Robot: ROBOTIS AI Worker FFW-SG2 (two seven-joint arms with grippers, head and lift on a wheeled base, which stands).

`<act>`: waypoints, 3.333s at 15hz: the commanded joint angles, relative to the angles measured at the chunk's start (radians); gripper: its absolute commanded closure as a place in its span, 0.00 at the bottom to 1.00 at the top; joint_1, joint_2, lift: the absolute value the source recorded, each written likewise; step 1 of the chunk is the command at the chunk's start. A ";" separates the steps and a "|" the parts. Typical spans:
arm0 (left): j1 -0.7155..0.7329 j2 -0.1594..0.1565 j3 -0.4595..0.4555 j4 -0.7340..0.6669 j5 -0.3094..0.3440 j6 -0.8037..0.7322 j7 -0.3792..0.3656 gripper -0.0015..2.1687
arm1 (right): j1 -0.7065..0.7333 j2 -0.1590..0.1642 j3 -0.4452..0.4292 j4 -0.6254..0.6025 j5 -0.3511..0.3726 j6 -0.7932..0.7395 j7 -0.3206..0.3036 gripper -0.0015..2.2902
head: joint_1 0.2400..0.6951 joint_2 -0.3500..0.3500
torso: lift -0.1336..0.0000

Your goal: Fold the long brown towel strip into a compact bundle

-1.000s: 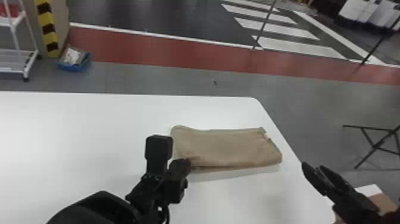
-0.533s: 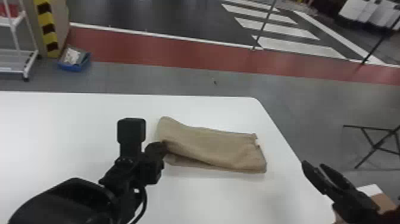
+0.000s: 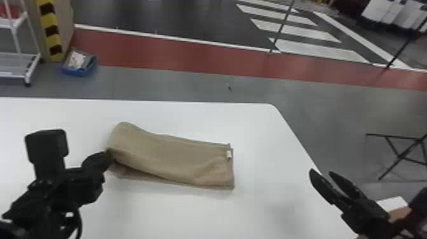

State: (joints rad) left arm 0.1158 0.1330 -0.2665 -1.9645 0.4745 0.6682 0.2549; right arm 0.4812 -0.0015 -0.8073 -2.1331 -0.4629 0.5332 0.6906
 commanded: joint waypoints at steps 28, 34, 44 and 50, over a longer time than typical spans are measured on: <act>0.077 0.080 -0.057 -0.102 -0.192 -0.052 -0.143 0.73 | -0.250 0.002 0.407 0.032 0.392 0.089 -0.312 0.08 | 1.00 0.06 | 0.07; 0.041 0.069 -0.069 -0.019 -0.192 -0.040 -0.154 0.88 | -0.394 0.002 0.422 0.163 0.395 0.245 -0.396 0.06 | 1.00 0.03 | 0.07; 0.056 0.077 -0.077 -0.022 -0.203 -0.003 -0.166 0.88 | -0.523 0.002 0.505 0.226 0.392 0.620 -0.381 0.20 | 1.00 0.13 | 0.07; 0.062 0.073 -0.082 -0.022 -0.211 0.000 -0.164 0.88 | -0.556 0.002 0.519 0.248 0.385 0.684 -0.359 0.21 | 1.00 0.16 | 0.07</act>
State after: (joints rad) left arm 0.1740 0.2046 -0.3484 -1.9857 0.2642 0.6656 0.0903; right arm -0.0675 -0.0015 -0.2946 -1.8897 -0.0799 1.1948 0.3308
